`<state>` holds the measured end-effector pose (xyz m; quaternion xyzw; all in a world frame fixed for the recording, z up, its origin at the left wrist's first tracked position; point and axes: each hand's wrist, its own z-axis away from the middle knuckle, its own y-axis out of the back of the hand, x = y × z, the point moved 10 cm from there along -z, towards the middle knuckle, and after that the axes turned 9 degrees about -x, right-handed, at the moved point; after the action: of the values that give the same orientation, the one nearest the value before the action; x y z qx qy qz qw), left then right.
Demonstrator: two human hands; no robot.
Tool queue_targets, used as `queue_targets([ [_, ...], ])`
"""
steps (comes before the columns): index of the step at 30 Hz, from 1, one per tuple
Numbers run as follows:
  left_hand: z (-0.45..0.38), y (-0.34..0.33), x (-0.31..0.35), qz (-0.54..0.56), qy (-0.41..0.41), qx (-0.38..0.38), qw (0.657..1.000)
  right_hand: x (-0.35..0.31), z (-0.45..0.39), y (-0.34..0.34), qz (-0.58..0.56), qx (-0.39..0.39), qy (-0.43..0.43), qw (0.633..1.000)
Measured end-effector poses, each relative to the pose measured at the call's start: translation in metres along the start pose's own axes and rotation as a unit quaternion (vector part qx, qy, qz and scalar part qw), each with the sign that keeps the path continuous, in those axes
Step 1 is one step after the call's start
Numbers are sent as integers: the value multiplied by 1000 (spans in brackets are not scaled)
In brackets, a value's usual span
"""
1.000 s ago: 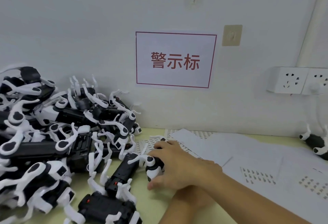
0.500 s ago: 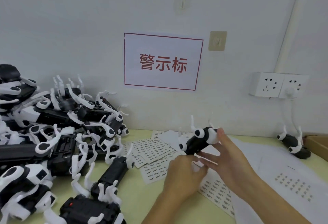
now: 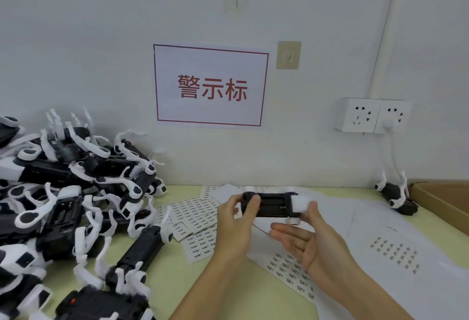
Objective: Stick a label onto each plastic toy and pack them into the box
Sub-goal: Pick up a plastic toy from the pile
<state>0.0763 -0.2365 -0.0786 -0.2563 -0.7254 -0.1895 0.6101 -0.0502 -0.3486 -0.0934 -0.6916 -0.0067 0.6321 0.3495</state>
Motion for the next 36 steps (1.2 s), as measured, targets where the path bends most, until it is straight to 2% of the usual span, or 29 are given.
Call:
queue_targets([
  [4,-1,15,3,25,35,61,997,-7,7,3,162,9,-34,986],
  [8,-4,23,0,-5,100,58,993,-33,19,16,342,41,-25,938],
  [12,-8,30,-3,-76,133,23,988,-52,35,32,580,35,21,814],
  [15,-8,35,-3,-127,136,34,982,-31,40,41,684,-9,8,730],
  [17,-8,39,4,-211,115,57,969,-18,41,44,740,-36,14,671],
  [18,-9,40,11,-266,90,69,957,-16,42,44,754,-42,21,656],
  [19,-9,41,20,-326,57,86,940,-15,43,46,761,-41,24,648],
  [21,-3,36,44,-452,-5,124,883,-15,45,50,768,-34,27,639],
  [24,10,1,76,-590,-84,116,794,-10,47,54,782,-32,31,622],
  [28,23,-48,58,-674,-33,14,738,-10,49,54,785,-28,45,617],
  [30,28,-55,47,-675,-9,-10,738,-11,50,53,784,-31,48,618],
  [34,22,-43,34,-595,36,-52,801,-9,51,52,788,-37,43,613],
  [36,18,-36,37,-586,32,-66,807,-10,52,51,788,-39,44,613],
])
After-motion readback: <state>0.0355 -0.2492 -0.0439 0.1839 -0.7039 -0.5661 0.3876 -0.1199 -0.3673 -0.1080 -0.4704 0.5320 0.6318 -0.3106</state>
